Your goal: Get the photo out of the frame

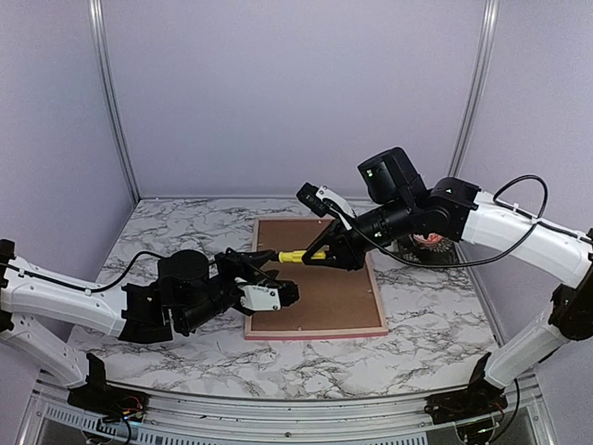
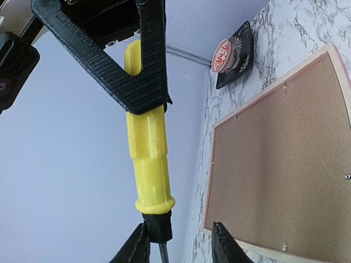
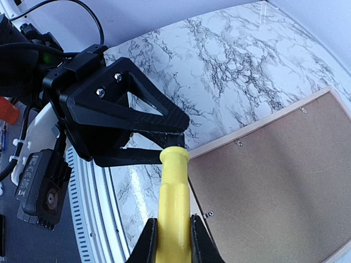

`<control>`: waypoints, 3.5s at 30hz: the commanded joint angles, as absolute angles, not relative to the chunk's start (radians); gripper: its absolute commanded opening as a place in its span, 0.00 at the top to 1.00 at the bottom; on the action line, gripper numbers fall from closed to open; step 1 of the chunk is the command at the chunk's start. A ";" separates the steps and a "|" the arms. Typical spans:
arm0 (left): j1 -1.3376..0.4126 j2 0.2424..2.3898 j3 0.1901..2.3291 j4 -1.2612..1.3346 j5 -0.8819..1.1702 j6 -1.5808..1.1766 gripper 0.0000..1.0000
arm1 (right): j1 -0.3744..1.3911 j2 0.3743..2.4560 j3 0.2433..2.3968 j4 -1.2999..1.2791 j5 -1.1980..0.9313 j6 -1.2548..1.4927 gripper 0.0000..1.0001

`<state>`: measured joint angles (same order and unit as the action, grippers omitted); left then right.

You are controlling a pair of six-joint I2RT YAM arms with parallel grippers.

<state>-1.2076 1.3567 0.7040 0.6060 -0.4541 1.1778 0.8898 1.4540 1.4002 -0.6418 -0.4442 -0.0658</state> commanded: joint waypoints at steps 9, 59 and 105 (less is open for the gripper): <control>-1.241 1.335 0.702 0.726 -0.504 1.203 0.56 | 0.950 1.402 1.396 -0.622 -0.342 -0.097 1.00; -1.269 1.412 0.751 0.811 -0.562 1.068 0.98 | 0.959 1.364 1.233 -0.366 -0.389 0.052 0.69; -1.154 1.311 0.757 0.502 -0.314 0.777 0.98 | 0.897 1.488 1.380 -0.511 -0.466 0.210 0.60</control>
